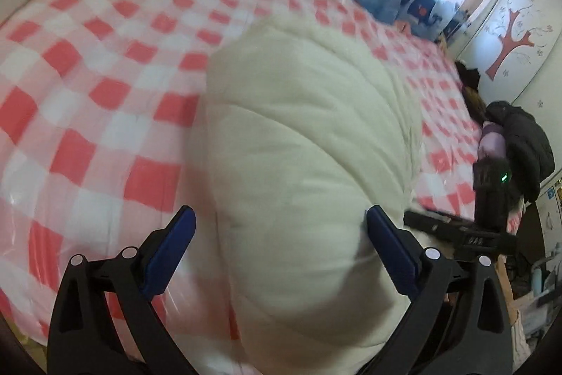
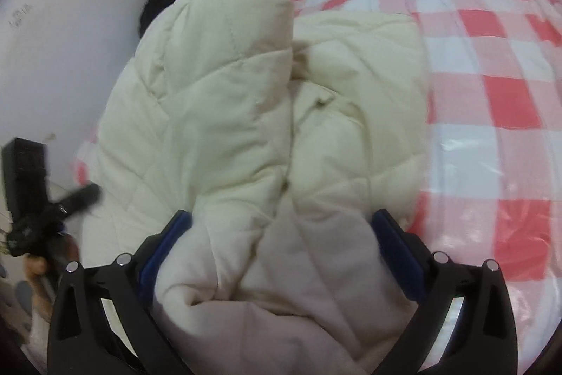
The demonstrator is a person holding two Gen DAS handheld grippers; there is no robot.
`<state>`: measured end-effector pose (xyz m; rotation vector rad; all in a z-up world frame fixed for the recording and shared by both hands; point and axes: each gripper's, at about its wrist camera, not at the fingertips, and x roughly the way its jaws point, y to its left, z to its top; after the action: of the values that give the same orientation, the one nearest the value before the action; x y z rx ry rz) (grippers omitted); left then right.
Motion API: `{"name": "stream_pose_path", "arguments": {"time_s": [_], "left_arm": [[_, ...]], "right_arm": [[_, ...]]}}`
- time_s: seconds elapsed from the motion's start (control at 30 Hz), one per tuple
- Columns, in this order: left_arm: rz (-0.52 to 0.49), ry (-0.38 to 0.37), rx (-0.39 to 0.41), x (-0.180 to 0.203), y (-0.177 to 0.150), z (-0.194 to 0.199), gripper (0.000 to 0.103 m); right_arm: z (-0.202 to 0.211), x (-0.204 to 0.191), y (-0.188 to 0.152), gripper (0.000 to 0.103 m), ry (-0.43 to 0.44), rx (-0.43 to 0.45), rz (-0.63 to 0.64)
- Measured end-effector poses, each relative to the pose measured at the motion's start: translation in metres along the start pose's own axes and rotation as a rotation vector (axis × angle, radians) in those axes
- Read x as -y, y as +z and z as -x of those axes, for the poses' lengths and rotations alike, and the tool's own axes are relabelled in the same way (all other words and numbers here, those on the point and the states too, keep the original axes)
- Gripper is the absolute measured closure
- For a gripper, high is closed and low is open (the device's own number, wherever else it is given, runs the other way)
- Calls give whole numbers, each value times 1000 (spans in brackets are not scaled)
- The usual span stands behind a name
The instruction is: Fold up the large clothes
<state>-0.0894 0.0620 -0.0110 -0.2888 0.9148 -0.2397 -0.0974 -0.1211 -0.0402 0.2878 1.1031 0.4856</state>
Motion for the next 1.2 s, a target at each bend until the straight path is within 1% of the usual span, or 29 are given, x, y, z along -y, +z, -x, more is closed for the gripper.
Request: {"name": "stream_pose_path", "arguments": {"time_s": [0.07, 0.1, 0.13, 0.17, 0.2, 0.23, 0.27, 0.3, 0.37, 0.43, 0.47, 0.5, 0.53, 0.57, 0.63, 0.67, 0.7, 0.77, 0.87, 0.9, 1.0, 1.07, 1.1, 1.13, 1.2], "left_arm": [[-29, 49, 47, 14, 0, -2, 10], [-62, 59, 52, 23, -1, -6, 10], [-111, 74, 37, 37, -3, -16, 9], [-147, 130, 49, 48, -6, -22, 9], [-153, 149, 63, 53, -8, -23, 9], [-145, 144, 67, 54, -8, -23, 9], [-139, 140, 68, 52, -7, -24, 9], [-133, 136, 66, 49, -7, -24, 9], [-125, 128, 64, 46, -7, -22, 9], [-125, 132, 67, 46, -9, -22, 9], [-127, 134, 69, 46, -9, -22, 9], [-130, 136, 72, 47, -9, -21, 9], [-137, 133, 73, 48, -10, -21, 9], [-143, 129, 72, 50, -10, -21, 9], [-172, 128, 73, 54, -10, -22, 9], [-197, 131, 75, 58, -11, -21, 9], [-212, 139, 76, 62, -12, -21, 9], [-227, 156, 77, 65, -13, -22, 9], [-215, 154, 78, 63, -14, -20, 9], [-211, 154, 78, 62, -14, -20, 9], [-195, 158, 85, 57, -16, -18, 9], [-187, 151, 87, 55, -17, -17, 9], [-187, 151, 88, 55, -17, -17, 9], [-187, 150, 90, 55, -17, -17, 9], [-193, 150, 86, 56, -17, -18, 9]], "right_arm": [[4, 8, -3, 5, -20, -19, -19], [9, 9, -2, 5, -44, -30, -18], [14, 8, 0, 5, -65, -45, -11], [20, 8, 3, 5, -80, -49, -5], [31, 2, 8, 5, -113, -32, 8], [45, -5, 15, 5, -144, 12, 27], [54, -11, 20, 5, -142, 48, 37], [66, -20, 30, 5, -125, 105, 46], [76, -39, 55, 5, -151, 188, 73], [71, -48, 72, 5, -158, 221, 93], [62, -50, 81, 5, -172, 226, 94], [45, -47, 90, 6, -211, 216, 84], [33, -42, 91, 5, -248, 200, 72], [9, -27, 91, 5, -274, 160, 40], [-22, 13, 80, 5, -185, 100, -79], [-32, 35, 68, 5, -109, 107, -164], [-31, 42, 61, 5, -89, 124, -189], [-26, 43, 52, 5, -106, 145, -192], [-16, 43, 55, 5, -96, 118, -199], [-11, 43, 57, 5, -103, 122, -197], [19, 22, 49, 6, -133, 185, -136], [39, 4, 34, 5, -140, 226, -79], [43, -2, 27, 5, -140, 233, -64], [45, -8, 16, 5, -161, 234, -42], [30, -8, 2, 5, -211, 194, -21]]}}
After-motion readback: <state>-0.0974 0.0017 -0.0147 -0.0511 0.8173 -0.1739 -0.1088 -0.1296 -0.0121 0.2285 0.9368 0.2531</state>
